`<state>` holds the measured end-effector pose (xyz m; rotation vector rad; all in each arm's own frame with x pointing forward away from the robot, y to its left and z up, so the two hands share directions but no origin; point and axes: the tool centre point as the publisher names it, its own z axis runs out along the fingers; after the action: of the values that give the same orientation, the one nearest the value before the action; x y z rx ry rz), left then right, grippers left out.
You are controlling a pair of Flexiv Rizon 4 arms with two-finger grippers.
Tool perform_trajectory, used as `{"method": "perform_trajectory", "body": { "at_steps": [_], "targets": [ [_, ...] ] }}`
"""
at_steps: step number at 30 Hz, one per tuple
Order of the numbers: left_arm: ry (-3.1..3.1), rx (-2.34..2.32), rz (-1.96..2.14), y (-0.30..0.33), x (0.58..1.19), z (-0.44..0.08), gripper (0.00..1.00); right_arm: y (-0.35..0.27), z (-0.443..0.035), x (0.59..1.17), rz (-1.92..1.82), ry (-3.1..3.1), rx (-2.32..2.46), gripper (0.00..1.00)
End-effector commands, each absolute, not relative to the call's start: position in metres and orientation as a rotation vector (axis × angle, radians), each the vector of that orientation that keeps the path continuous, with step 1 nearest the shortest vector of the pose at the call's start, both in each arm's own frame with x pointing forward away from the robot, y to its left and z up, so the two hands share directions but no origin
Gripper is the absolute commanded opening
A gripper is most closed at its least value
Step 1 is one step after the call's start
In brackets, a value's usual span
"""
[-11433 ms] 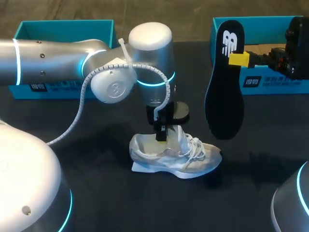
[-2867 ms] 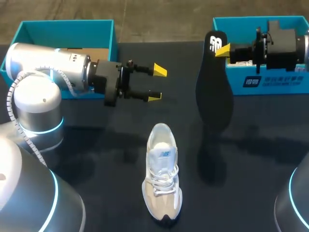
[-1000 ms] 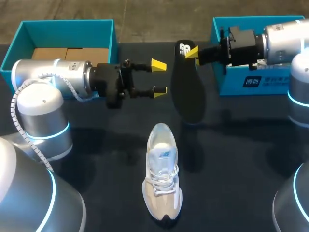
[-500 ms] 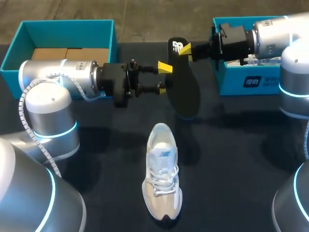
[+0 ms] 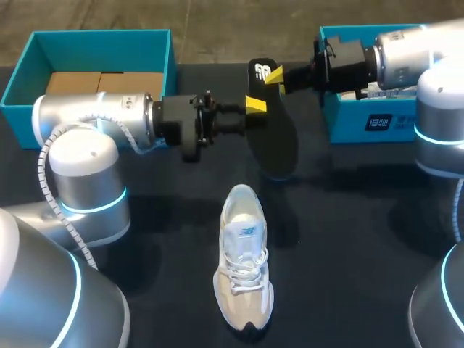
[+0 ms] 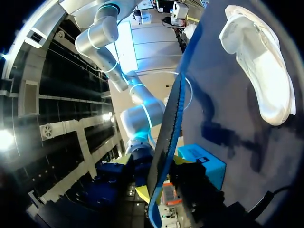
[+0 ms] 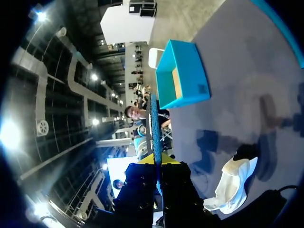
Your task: Take the shoe out of the shoebox, open the shoe tongue, remove and reinsert the insole, then place the shoe into the shoebox
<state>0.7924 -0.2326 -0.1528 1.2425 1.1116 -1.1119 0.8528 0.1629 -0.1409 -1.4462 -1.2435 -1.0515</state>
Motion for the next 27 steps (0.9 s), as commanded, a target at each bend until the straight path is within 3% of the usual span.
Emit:
{"method": "perform_trajectory", "body": {
  "at_steps": [1,8,16,17,19,20,27],
  "targets": [
    [1.118,1.24,-1.106,-0.239,0.792,-0.156,0.38,0.164,-0.145,0.852,-1.048,-1.236,-1.447,0.0],
    [1.128,1.236,-1.111,-0.243,0.792,-0.16,0.37,0.16,-0.145,0.85,-1.05,-1.229,-1.451,0.0],
    [1.137,1.234,-1.108,-0.247,0.794,-0.161,0.24,0.159,-0.145,0.848,-1.036,-1.235,-1.448,0.0],
    [1.137,1.234,-1.107,-0.247,0.795,-0.161,0.2,0.159,-0.145,0.848,-1.035,-1.235,-1.449,0.0],
    [1.138,1.234,-1.105,-0.248,0.795,-0.162,0.02,0.159,-0.145,0.848,-1.033,-1.234,-1.448,0.0],
    [1.139,1.234,-1.105,-0.248,0.796,-0.162,0.0,0.159,-0.145,0.848,-1.033,-1.234,-1.448,0.0],
    [1.143,1.239,-1.1,-0.25,0.799,-0.162,0.0,0.159,-0.145,0.848,-1.033,-1.234,-1.448,0.0]
  ]
}}
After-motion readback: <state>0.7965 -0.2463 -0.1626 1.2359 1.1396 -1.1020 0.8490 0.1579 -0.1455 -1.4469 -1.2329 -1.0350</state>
